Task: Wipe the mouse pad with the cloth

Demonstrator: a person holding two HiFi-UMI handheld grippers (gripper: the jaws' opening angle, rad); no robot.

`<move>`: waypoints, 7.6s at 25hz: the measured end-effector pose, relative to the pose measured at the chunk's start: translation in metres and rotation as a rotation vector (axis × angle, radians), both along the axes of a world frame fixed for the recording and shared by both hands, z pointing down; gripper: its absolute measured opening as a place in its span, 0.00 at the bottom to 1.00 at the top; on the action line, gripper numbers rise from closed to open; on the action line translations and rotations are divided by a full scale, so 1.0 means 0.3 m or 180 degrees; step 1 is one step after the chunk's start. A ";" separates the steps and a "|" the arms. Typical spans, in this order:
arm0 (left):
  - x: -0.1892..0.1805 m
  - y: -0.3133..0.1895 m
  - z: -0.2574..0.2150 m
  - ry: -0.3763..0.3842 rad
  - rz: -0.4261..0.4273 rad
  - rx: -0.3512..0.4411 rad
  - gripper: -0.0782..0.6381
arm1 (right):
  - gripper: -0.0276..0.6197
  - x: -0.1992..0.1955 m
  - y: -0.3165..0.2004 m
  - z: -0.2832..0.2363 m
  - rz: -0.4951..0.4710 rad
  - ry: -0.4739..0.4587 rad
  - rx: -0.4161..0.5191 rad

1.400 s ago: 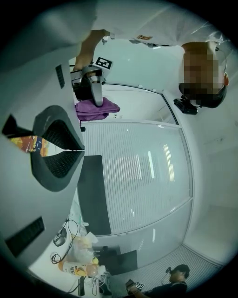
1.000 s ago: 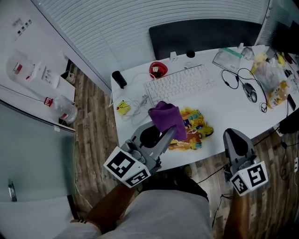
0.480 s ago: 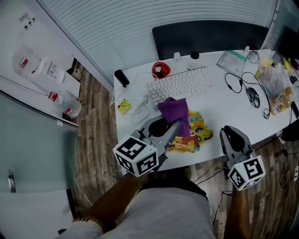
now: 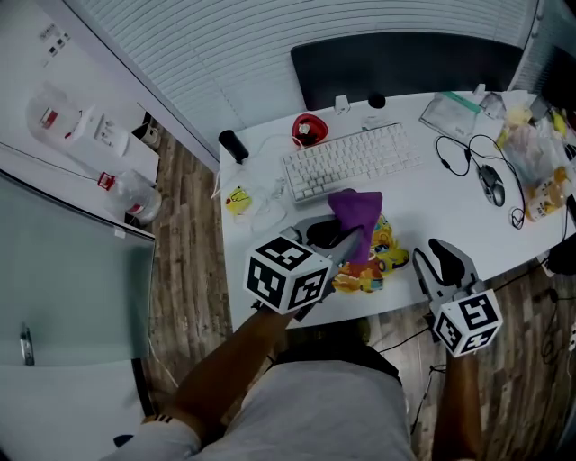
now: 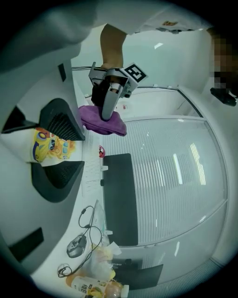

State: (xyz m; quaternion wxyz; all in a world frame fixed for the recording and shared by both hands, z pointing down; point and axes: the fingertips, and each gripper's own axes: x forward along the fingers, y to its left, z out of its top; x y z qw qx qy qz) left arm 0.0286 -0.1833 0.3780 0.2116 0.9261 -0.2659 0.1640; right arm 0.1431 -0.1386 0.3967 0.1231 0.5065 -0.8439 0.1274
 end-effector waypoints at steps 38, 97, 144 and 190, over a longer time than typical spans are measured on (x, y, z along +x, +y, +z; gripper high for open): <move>0.149 -0.083 0.436 -0.2513 0.1687 -0.0446 0.22 | 0.33 0.026 -0.088 0.360 -0.0275 0.0791 -0.0949; -0.196 -0.036 0.422 -0.2602 0.1517 -0.0744 0.22 | 0.35 0.065 -0.097 0.464 -0.0161 0.0870 -0.1188; -0.220 0.083 0.535 -0.2607 0.1861 -0.0989 0.22 | 0.35 0.091 -0.073 0.472 -0.0114 0.0887 -0.1260; 0.227 0.309 0.531 -0.2582 0.2717 -0.0796 0.22 | 0.35 0.088 -0.124 0.467 -0.0353 0.1076 -0.1244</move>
